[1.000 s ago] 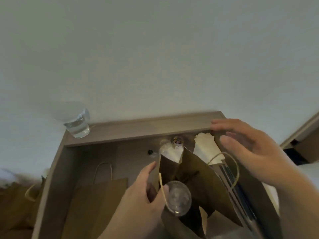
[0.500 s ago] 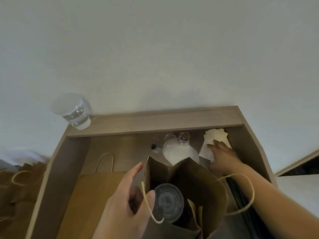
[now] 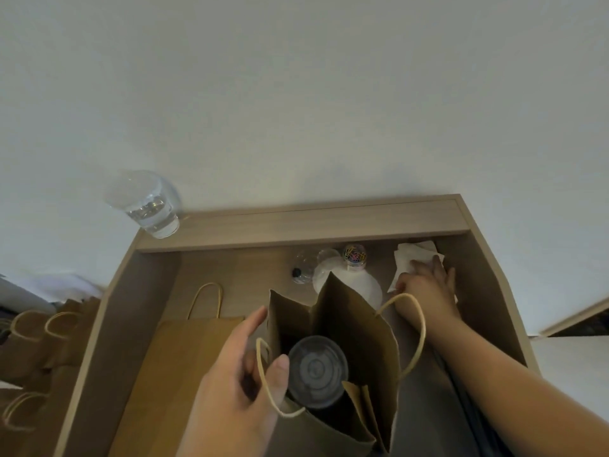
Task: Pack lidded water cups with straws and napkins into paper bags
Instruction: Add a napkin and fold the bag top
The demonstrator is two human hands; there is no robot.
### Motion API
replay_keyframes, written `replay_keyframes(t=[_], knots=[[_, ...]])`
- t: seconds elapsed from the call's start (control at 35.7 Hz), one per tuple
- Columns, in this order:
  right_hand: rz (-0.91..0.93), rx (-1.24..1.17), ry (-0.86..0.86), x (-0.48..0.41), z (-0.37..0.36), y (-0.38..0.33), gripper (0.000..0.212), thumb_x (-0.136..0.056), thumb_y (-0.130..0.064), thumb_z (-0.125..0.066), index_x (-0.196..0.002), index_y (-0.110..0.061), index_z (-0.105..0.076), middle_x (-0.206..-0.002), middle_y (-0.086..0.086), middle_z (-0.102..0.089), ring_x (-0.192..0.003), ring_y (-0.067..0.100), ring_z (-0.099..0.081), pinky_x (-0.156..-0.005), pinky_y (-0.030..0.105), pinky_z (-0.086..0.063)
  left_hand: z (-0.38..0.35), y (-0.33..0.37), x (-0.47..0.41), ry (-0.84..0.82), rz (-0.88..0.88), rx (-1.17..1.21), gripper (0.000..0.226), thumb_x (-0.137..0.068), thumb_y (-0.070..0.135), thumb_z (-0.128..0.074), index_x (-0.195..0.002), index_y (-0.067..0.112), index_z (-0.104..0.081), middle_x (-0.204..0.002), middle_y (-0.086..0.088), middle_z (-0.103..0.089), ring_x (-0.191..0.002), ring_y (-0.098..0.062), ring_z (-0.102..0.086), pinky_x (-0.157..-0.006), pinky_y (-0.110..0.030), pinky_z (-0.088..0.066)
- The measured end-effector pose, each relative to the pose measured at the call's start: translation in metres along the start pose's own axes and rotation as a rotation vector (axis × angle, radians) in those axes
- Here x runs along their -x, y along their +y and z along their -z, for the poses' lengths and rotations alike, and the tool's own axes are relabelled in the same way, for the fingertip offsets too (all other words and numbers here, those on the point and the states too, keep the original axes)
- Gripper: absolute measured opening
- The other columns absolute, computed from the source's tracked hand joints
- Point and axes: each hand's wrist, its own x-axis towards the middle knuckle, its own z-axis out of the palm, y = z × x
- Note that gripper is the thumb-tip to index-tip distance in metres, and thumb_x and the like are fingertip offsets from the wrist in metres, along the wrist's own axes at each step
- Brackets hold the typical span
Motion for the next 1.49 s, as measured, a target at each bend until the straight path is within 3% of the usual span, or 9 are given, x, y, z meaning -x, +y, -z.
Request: replay_keyframes(t=[0.22, 0.42, 0.53, 0.64, 0.78, 1.01, 1.18, 1.32, 1.49], knots=[[0.037, -0.322, 0.287, 0.008, 0.014, 0.009, 0.013, -0.096, -0.032, -0.067, -0.1, -0.029, -0.079, -0.124, 0.001, -0.067, -0.115, 0.025, -0.057, -0.098, 0.047, -0.052, -0.001, -0.004, 0.0, 0.011, -0.006, 0.016, 0.057, -0.081, 0.065, -0.062, -0.134, 0.063, -0.042, -0.084, 0.029, -0.073, -0.084, 0.011, -0.069, -0.071, 0.002, -0.045], [0.172, -0.899, 0.766, 0.114, 0.135, -0.009, 0.003, -0.101, -0.051, -0.065, -0.101, -0.053, -0.066, -0.095, -0.029, -0.072, -0.085, -0.005, -0.07, -0.073, 0.02, -0.055, 0.003, -0.008, -0.003, -0.031, 0.018, 0.012, 0.055, -0.084, 0.063, -0.061, -0.131, 0.075, -0.035, -0.096, 0.027, -0.076, -0.089, 0.008, -0.072, -0.071, 0.0, -0.049], [0.668, -1.084, 1.041, 0.204, 0.183, -0.057, 0.012, -0.112, -0.028, -0.053, -0.121, -0.025, -0.06, -0.12, -0.02, -0.067, -0.101, 0.005, -0.07, -0.081, 0.017, -0.053, 0.005, -0.017, -0.004, -0.046, 0.019, -0.031, 0.052, -0.095, 0.055, -0.064, -0.138, 0.067, -0.037, -0.088, 0.007, -0.077, -0.079, -0.009, -0.075, -0.069, -0.027, -0.061], [1.099, -0.753, 0.608, 0.235, 0.181, -0.097, 0.012, -0.103, -0.009, -0.058, -0.107, -0.01, -0.069, -0.125, 0.002, -0.07, -0.128, 0.017, -0.065, -0.102, 0.033, -0.054, 0.005, -0.02, -0.008, -0.021, -0.038, -0.026, 0.047, -0.097, 0.044, -0.068, -0.139, 0.053, -0.05, -0.075, -0.002, -0.07, -0.065, -0.019, -0.071, -0.064, -0.05, -0.063], [0.752, -0.117, -0.082, 0.216, 0.148, -0.109, 0.014, -0.109, -0.042, -0.056, -0.122, -0.037, -0.059, -0.131, -0.019, -0.06, -0.116, 0.004, -0.059, -0.112, 0.022, -0.047, 0.008, -0.024, -0.013, -0.065, 0.038, -0.017, 0.048, -0.097, 0.042, -0.07, -0.137, 0.057, -0.047, -0.094, 0.016, -0.074, -0.082, -0.005, -0.072, -0.069, -0.032, -0.066], [0.642, -0.249, -0.029, 0.223, 0.125, -0.109, 0.048, -0.107, -0.055, -0.048, -0.154, -0.05, -0.038, -0.164, -0.03, -0.031, -0.149, -0.006, -0.029, -0.121, 0.024, -0.014, 0.015, -0.017, -0.015, -0.168, 0.027, 0.052, 0.046, -0.098, 0.04, -0.069, -0.135, 0.058, -0.048, -0.093, 0.012, -0.075, -0.077, -0.013, -0.074, -0.066, -0.038, -0.066], [0.668, -0.679, 0.151, 0.271, 0.15, -0.08, 0.029, -0.104, -0.067, -0.047, -0.119, -0.051, -0.066, -0.119, -0.027, -0.068, -0.111, 0.001, -0.068, -0.083, 0.013, -0.056, 0.024, -0.025, -0.03, -0.207, 0.041, 0.257, 0.047, -0.089, 0.078, -0.046, -0.133, 0.063, -0.053, -0.084, 0.01, -0.072, -0.075, -0.008, -0.069, -0.068, -0.033, -0.055], [0.51, -1.077, -0.276, 0.307, 0.126, -0.046, 0.024, -0.106, -0.05, -0.063, -0.095, -0.034, -0.078, -0.092, 0.003, -0.074, -0.085, 0.034, -0.071, -0.075, 0.052, -0.058, 0.025, -0.055, -0.069, -0.198, -0.005, 0.129, 0.056, -0.102, 0.01, -0.049, -0.128, 0.059, -0.057, -0.102, 0.013, -0.066, -0.087, -0.012, -0.067, -0.078, -0.039, -0.059], [0.065, -0.637, -0.611, 0.303, 0.029, -0.045, 0.022, -0.099, -0.052, -0.065, -0.119, -0.051, -0.055, -0.117, -0.021, -0.062, -0.122, 0.004, -0.062, -0.098, 0.013, -0.047, -0.002, -0.099, -0.118, -0.497, -0.022, -0.125, 0.042, -0.096, 0.012, -0.065, -0.124, 0.043, -0.067, -0.117, 0.016, -0.071, -0.106, -0.002, -0.068, -0.077, -0.011, -0.051]])
